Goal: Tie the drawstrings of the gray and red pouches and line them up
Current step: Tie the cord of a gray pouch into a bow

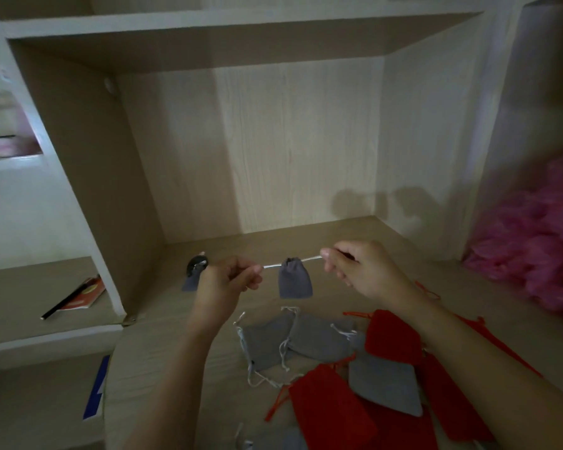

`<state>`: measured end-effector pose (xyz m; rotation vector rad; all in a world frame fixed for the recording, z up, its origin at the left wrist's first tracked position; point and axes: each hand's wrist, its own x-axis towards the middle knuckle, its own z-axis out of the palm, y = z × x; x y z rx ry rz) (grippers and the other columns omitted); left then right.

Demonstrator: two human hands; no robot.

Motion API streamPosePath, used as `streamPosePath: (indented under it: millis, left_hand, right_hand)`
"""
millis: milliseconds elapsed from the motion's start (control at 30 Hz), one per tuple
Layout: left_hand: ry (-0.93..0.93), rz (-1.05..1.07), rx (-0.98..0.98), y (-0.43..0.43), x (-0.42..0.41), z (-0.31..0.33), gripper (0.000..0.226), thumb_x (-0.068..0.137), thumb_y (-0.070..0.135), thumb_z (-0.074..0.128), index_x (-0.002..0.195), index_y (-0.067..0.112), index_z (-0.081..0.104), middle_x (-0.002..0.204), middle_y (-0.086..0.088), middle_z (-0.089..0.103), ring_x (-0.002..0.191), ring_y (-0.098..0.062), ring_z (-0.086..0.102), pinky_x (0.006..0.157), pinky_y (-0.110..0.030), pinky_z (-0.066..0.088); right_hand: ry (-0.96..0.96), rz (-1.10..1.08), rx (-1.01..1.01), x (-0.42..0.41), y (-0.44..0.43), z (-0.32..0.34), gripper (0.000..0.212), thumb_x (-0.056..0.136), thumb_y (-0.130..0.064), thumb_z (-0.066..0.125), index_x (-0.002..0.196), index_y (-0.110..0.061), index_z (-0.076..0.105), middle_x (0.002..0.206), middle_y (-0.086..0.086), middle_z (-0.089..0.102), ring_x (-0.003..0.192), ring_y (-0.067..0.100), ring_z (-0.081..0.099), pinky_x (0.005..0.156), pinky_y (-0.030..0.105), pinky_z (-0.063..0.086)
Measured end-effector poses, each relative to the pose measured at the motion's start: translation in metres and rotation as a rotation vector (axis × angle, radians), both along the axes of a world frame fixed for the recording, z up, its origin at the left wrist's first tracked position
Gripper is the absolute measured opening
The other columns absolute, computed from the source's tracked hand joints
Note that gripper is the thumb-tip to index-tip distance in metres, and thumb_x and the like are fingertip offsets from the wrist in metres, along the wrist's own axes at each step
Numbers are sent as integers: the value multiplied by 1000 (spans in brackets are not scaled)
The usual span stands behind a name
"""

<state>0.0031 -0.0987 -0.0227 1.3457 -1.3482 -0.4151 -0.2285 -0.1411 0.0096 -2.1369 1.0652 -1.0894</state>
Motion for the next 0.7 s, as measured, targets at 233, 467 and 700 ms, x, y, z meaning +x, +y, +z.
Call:
streamPosePath:
  millis: [233,467,700]
  left_hand:
    - [-188,165,-29,2,25,-6,13,88,9,62,75,11,63,61,6,61,54,7,55,52,-7,38]
    - [-115,172,15,1,22,-11,20,89,5,60,69,1,60,56,4,58,47,5,54,50,-6,38]
    - [789,-73,-12,1,6,5,46,95,6,37,60,11,66,63,-1,65,53,-5,56,51,-15,44]
  right_hand:
    - [238,96,-112,15,24,4,33,93,-27,56,62,-19,63,46,-22,51,45,5,45,47,17,29]
    - [288,164,-251,22,23,-8,27,93,-26,56,77,-11,71,52,-3,54,52,8,52,51,23,29]
    - [-6,121,-168,15,20,-3,6,81,-20,73,84,-18,77,69,-9,68,67,5,60,57,14,40]
